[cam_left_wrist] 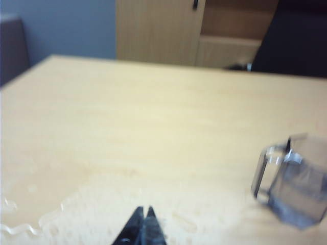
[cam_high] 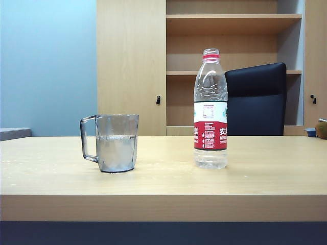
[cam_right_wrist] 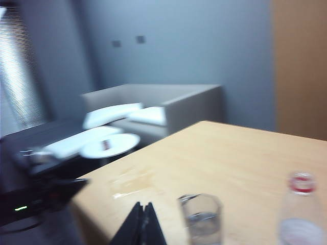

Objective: Pick up the mineral water bottle on the table and pour water into the mug until it's half full.

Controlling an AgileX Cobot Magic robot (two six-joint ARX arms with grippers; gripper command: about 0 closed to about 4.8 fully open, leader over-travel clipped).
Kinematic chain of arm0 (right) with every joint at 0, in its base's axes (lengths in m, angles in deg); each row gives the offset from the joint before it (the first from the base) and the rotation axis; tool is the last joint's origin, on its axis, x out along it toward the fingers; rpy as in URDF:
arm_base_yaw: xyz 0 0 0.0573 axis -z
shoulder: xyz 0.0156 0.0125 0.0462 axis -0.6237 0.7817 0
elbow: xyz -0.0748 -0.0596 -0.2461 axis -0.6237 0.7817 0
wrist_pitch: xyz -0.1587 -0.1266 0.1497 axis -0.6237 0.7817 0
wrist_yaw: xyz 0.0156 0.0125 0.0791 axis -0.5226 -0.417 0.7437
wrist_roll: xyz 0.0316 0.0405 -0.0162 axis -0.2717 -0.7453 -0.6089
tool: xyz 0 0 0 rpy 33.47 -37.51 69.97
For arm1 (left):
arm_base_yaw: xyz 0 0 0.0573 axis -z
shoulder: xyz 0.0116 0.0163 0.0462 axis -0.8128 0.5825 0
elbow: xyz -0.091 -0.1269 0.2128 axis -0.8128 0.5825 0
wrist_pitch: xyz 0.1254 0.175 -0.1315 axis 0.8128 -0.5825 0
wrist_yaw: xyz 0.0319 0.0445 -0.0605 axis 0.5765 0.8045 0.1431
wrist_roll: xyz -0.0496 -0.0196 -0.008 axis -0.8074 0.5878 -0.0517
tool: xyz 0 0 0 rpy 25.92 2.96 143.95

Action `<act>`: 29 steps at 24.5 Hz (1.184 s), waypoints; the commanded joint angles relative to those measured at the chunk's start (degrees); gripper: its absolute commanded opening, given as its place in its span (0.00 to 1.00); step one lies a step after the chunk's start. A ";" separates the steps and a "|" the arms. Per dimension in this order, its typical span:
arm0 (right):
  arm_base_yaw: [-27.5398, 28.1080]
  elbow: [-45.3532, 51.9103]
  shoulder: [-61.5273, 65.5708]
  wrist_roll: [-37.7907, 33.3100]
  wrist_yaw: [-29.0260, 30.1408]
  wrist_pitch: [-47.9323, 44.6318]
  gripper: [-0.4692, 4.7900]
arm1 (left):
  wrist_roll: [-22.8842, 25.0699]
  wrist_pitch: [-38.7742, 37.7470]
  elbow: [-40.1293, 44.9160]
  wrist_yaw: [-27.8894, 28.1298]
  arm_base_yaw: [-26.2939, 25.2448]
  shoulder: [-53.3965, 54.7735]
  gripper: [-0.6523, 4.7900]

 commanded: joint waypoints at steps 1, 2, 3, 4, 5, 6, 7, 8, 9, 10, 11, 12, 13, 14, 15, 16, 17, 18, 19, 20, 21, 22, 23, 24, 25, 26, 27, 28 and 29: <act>-0.68 -0.11 -1.66 0.00 4.57 5.16 0.08 | -0.44 2.34 2.43 -0.15 -0.02 0.04 0.11; -0.74 -0.11 -2.16 0.00 4.76 6.88 0.08 | -0.44 2.86 3.10 -0.13 0.02 0.04 0.11; -0.76 -0.11 -2.34 -0.02 4.81 8.26 0.08 | -0.44 3.23 3.72 -0.07 0.00 0.04 0.11; -0.76 -0.09 -2.36 -0.02 4.76 9.81 0.08 | -0.42 3.32 4.35 -0.02 0.00 0.04 0.11; -0.76 -0.09 -2.36 -0.02 4.74 11.02 0.08 | -0.37 2.27 4.42 -0.02 -0.02 0.04 0.11; -0.76 -0.09 -2.27 0.00 4.70 13.35 0.08 | -0.17 0.57 4.44 0.17 -0.02 0.04 0.11; -0.76 -0.09 -2.23 0.00 4.31 14.78 0.08 | -0.20 -0.46 4.44 0.15 -0.02 0.04 0.11; -0.74 -0.09 -2.10 0.00 4.35 17.16 0.08 | -0.22 -2.01 4.44 0.13 -0.02 0.04 0.11; -0.74 -0.09 -2.12 0.00 4.37 18.49 0.08 | -0.31 -2.78 4.44 0.09 -0.02 0.04 0.11; -0.79 -0.09 -2.14 0.00 4.35 19.47 0.08 | -0.46 -3.19 4.44 -0.20 -0.02 0.04 0.11; -0.76 -0.09 -2.14 0.00 4.33 20.48 0.08 | -0.37 -3.41 4.44 -0.24 0.00 0.04 0.11; -0.76 -0.09 -2.14 0.00 4.24 21.22 0.08 | -0.39 -3.41 4.44 -0.24 0.00 0.04 0.11; -0.74 -0.09 -2.14 0.00 4.31 21.84 0.08 | -0.39 -3.39 4.44 -0.22 0.00 0.04 0.11; -0.74 -0.09 -2.14 0.00 4.28 22.60 0.08 | -0.37 -3.39 4.44 -0.20 0.00 0.04 0.11; -0.74 -0.09 -2.14 0.00 4.35 23.04 0.08 | -0.39 -3.39 4.44 -0.20 0.00 0.04 0.11; -0.74 -0.09 -2.14 0.00 4.31 23.39 0.08 | -0.39 -3.39 4.44 -0.17 0.00 0.04 0.11; -0.74 -0.09 -2.14 0.00 4.31 23.56 0.08 | -0.37 -3.39 4.44 -0.17 0.00 0.04 0.11; -0.74 -0.09 -2.14 0.00 4.31 23.58 0.08 | -0.37 -3.39 4.44 -0.17 0.00 0.04 0.11; -0.74 -0.09 -2.14 0.00 4.31 23.58 0.08 | -0.39 -3.39 4.44 -0.17 0.00 0.04 0.11; -0.74 -0.09 -2.14 0.04 4.31 23.61 0.08 | -0.37 -3.39 4.44 -0.17 0.00 0.04 0.11; -0.74 -0.13 -2.14 0.15 4.31 23.91 0.08 | -0.37 -3.39 4.44 -0.17 0.00 0.04 0.11; -0.74 -0.13 -2.14 1.88 3.98 24.00 0.08 | -0.39 -3.39 4.44 -0.17 0.00 0.04 0.11; -0.66 -0.13 -2.14 5.88 2.84 23.37 0.08 | -0.37 -3.39 4.44 -0.17 0.00 0.04 0.11; -0.61 -0.11 -2.14 7.58 1.92 22.34 0.08 | -0.37 -3.39 4.44 -0.17 0.00 0.04 0.11; 0.66 -0.11 -2.27 10.25 1.60 19.80 0.08 | -0.37 -3.39 4.44 -0.17 0.00 0.04 0.11; 2.73 0.02 -2.64 12.50 2.95 18.14 0.08 | -0.37 -3.39 4.44 -0.17 0.00 0.04 0.11; 4.94 0.39 -2.91 13.90 4.61 16.09 0.08 | -0.37 -3.39 4.44 -0.17 0.00 0.04 0.11; 8.39 1.33 -3.30 15.37 6.34 12.68 0.08 | -0.39 -3.39 4.44 -0.17 0.00 0.04 0.11; 11.45 2.45 -3.91 15.89 7.21 9.57 0.08 | -0.37 -3.39 4.44 -0.15 0.00 0.04 0.11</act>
